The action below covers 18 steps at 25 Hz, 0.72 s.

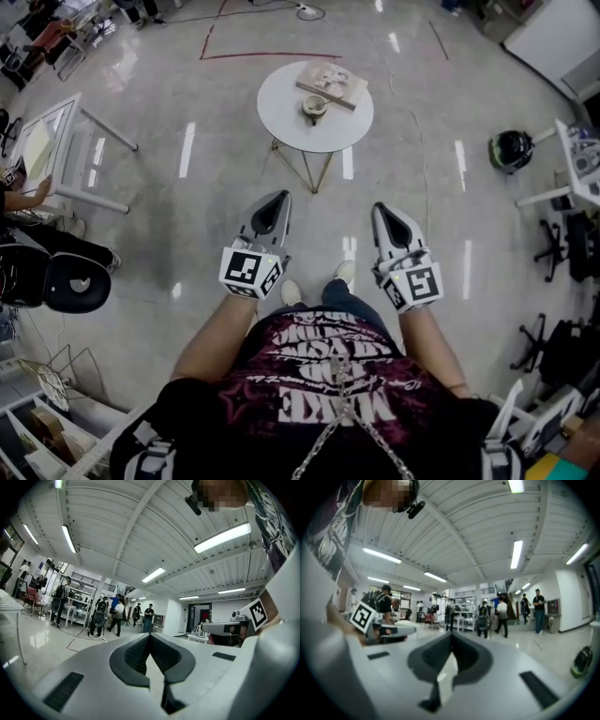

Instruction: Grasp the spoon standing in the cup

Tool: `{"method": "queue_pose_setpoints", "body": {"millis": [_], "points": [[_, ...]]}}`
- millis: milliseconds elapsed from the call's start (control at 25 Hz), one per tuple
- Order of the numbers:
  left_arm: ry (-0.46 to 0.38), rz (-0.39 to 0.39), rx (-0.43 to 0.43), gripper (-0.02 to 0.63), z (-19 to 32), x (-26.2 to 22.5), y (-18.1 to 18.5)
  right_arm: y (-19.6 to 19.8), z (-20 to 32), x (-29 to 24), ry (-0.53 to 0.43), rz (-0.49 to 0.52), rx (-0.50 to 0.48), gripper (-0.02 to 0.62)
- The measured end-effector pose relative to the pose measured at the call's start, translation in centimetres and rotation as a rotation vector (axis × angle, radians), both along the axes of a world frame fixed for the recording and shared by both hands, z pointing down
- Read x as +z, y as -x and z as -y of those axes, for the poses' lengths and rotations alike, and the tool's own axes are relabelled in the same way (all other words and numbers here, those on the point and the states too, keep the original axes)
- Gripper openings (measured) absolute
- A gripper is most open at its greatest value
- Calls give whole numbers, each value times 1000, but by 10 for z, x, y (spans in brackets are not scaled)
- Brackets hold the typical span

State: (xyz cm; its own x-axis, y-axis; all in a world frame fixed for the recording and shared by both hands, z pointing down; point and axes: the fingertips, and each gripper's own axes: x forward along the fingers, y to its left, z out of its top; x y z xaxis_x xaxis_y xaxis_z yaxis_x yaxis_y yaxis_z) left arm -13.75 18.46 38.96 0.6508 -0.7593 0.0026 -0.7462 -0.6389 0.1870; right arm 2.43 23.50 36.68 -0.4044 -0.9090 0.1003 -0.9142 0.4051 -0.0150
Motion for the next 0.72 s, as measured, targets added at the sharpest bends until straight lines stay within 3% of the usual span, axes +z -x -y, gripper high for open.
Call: {"method": "queue_pose_setpoints", "body": {"millis": [720], "points": [[61,1,-72,25,32,28,-15,-32,32,17,50,-33,-48,31]]}}
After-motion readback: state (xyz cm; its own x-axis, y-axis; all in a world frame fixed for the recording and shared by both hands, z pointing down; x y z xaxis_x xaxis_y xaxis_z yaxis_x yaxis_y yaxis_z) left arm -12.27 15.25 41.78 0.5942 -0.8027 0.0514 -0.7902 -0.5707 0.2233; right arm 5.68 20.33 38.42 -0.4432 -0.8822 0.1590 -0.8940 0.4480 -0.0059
